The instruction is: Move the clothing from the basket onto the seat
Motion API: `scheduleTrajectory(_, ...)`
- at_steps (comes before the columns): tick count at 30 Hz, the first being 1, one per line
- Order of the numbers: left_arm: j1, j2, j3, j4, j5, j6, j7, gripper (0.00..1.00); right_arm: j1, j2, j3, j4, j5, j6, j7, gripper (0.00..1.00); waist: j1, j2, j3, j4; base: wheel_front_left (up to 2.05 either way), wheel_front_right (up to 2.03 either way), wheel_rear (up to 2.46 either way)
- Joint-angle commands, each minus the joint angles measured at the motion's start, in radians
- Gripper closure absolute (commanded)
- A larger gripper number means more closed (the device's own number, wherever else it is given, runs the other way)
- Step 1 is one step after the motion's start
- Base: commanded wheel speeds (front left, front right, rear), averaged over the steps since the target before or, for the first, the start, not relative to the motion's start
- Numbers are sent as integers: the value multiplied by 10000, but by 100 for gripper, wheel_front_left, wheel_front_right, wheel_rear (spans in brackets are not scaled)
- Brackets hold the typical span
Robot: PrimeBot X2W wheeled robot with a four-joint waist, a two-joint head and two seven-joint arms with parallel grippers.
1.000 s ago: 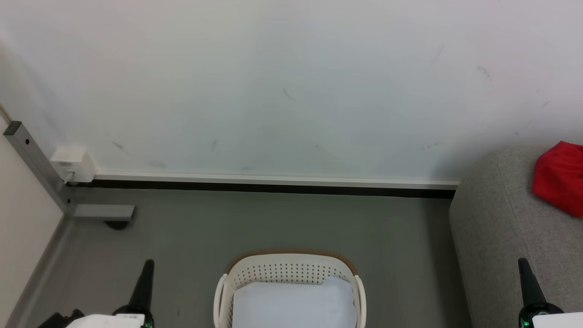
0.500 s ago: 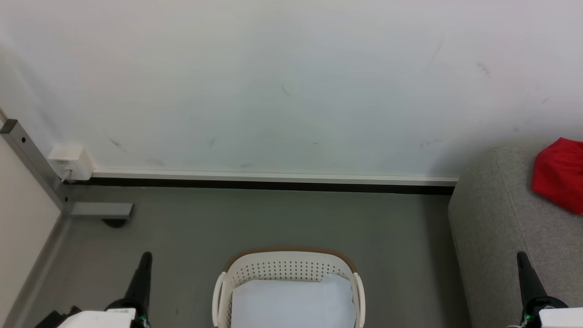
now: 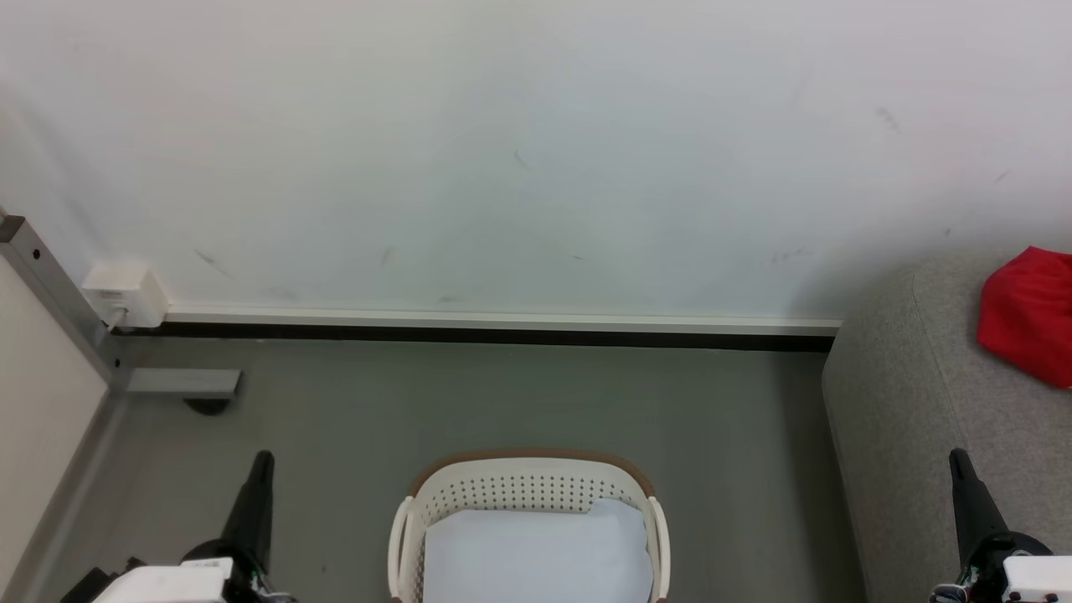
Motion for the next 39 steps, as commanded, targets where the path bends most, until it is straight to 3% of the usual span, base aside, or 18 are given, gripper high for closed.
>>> scheduleTrajectory(1,-118,19,56,-51,-197,-71,48,100,-113,-87,-39,-81,182,-23,59,100,-1,0,10,-4,0,0,0)
scheduleTrajectory(7,-143,10,106,-91,-610,-96,155,100,-178,-90,-42,-104,561,-24,167,100,-1,0,51,-22,0,0,0)
scheduleTrajectory(39,-135,11,96,-88,-584,-87,147,100,-171,-87,-38,-95,515,-24,159,100,-1,0,51,-22,0,0,0)
